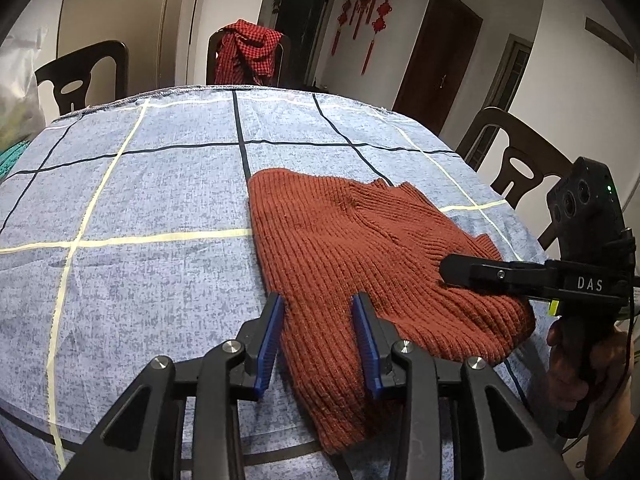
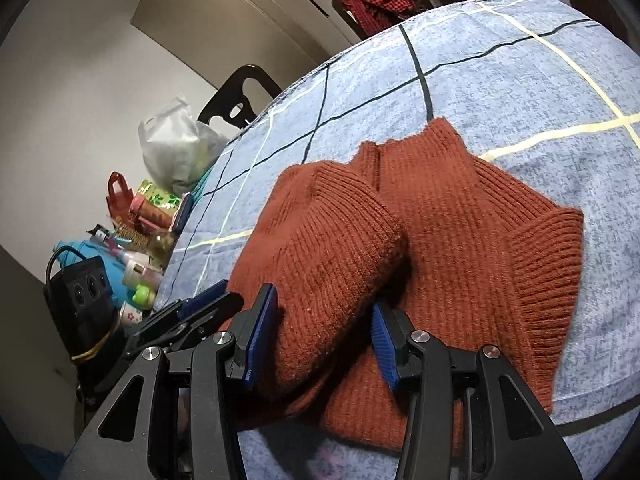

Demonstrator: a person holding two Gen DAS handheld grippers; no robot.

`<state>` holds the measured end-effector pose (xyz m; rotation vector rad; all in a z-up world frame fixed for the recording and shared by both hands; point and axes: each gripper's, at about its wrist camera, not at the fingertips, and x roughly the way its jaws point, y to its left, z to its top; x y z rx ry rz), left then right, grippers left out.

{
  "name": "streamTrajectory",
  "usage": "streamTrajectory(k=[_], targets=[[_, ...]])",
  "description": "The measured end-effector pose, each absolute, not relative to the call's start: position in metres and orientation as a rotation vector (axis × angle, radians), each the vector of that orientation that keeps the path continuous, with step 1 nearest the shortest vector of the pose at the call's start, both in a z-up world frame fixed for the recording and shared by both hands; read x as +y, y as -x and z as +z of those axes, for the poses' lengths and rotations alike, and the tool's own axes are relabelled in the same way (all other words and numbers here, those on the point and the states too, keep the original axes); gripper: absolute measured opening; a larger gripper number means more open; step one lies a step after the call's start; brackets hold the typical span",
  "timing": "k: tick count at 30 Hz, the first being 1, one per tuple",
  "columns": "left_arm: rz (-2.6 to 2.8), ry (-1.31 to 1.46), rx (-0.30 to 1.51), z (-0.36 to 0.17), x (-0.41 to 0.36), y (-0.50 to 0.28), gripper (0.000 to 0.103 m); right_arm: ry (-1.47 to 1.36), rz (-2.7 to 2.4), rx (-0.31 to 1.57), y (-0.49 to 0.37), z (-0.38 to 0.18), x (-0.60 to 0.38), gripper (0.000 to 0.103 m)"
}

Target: Fold small clothes

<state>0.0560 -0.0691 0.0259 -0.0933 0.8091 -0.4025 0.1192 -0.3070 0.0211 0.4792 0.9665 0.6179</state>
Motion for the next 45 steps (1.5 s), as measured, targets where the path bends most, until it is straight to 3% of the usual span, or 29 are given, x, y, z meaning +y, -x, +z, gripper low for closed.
streamTrajectory(k=[3, 4, 5, 7, 17, 27, 45], targets=[[-0.402, 0.102, 0.811, 0.025, -0.068, -0.056, 0.04, -0.471, 0.602, 0.973, -0.123, 0.017, -0.306, 0.036], [-0.402, 0.106, 0.812, 0.025, -0.068, -0.056, 0.04, -0.461, 0.593, 0.979, -0.125, 0.017, -0.304, 0.024], [-0.402, 0.108, 0.812, 0.025, -0.068, -0.056, 0.04, -0.462, 0.589, 0.988, -0.126, 0.016, -0.304, 0.019], [-0.399, 0.11, 0.812, 0.026, -0.067, -0.056, 0.04, -0.479, 0.606, 0.991, -0.128, 0.017, -0.305, 0.014], [-0.416, 0.097, 0.754, 0.052, -0.074, -0.054, 0.04, -0.466, 0.62, 0.861, -0.118, 0.063, -0.353, 0.013], [-0.476, 0.035, 0.795, 0.036, -0.109, -0.053, 0.041, -0.542, 0.522, 0.961, -0.124, 0.015, -0.397, 0.014], [-0.395, -0.045, 0.749, 0.056, -0.12, -0.064, 0.04, -0.319, 0.387, 0.784, -0.104, 0.067, -0.389, 0.018]])
